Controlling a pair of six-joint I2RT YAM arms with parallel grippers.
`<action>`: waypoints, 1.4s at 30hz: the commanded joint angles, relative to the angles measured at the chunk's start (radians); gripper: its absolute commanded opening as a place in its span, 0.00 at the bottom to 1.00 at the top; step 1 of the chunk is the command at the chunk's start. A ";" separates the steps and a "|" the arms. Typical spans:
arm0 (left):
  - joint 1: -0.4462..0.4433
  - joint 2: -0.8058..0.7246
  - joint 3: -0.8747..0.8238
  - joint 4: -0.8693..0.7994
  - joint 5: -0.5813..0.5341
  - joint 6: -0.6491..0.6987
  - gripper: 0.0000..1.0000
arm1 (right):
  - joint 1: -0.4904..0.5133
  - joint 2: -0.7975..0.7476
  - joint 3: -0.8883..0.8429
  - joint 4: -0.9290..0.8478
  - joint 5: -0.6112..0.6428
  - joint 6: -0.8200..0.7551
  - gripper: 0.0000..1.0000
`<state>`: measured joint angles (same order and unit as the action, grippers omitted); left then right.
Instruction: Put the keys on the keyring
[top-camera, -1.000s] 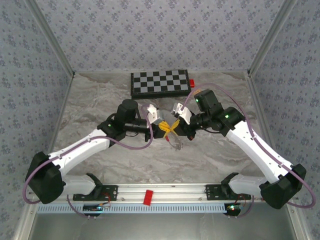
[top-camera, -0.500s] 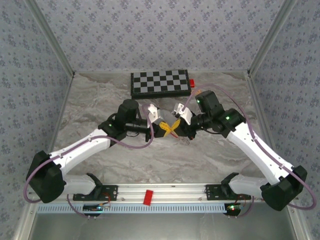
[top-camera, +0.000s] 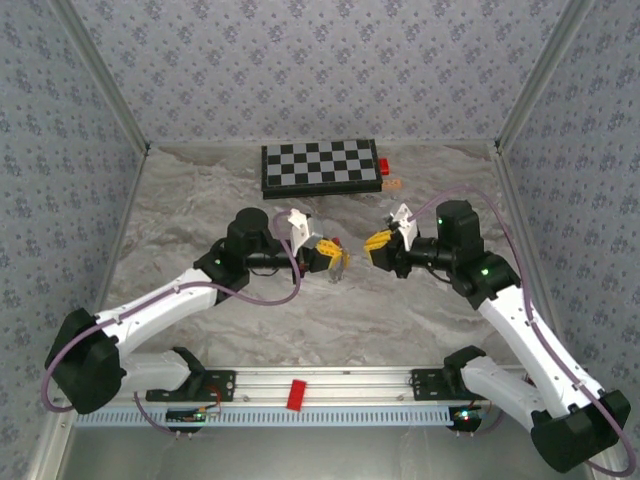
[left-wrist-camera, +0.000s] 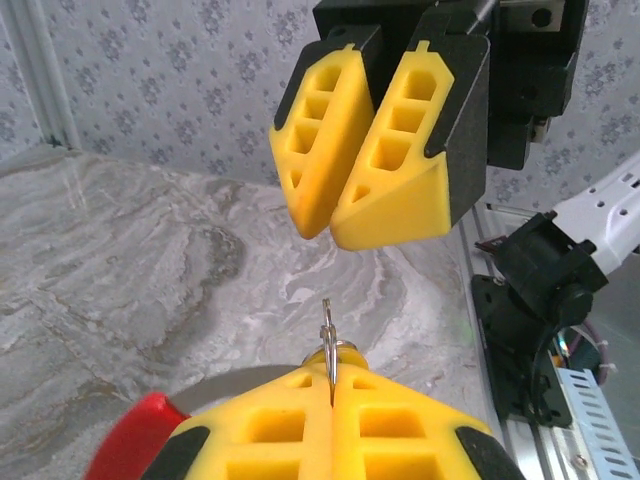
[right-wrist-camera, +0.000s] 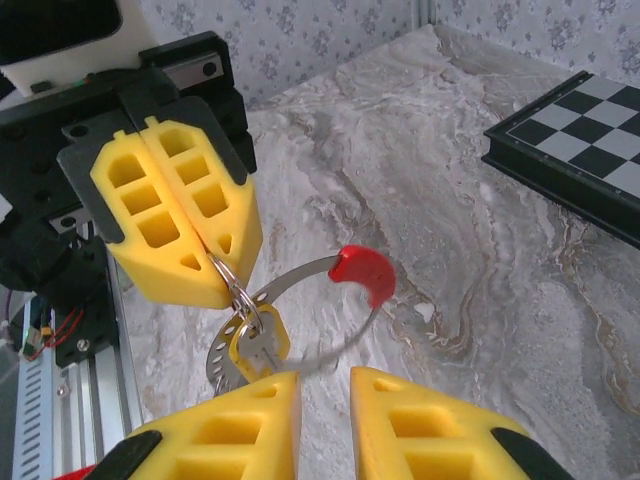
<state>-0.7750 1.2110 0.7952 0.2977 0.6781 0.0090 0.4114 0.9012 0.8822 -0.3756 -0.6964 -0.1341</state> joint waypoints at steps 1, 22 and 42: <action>-0.022 -0.030 0.013 0.093 -0.032 -0.011 0.00 | -0.001 -0.005 -0.021 0.111 -0.046 0.068 0.24; -0.053 -0.016 0.022 0.120 -0.037 -0.027 0.00 | 0.014 0.049 -0.047 0.235 -0.187 0.168 0.22; -0.055 -0.027 0.015 0.135 -0.045 -0.035 0.00 | 0.024 0.049 -0.063 0.196 -0.161 0.149 0.34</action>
<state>-0.8211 1.2095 0.7940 0.3706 0.6380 -0.0132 0.4213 0.9546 0.8288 -0.1585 -0.8448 0.0189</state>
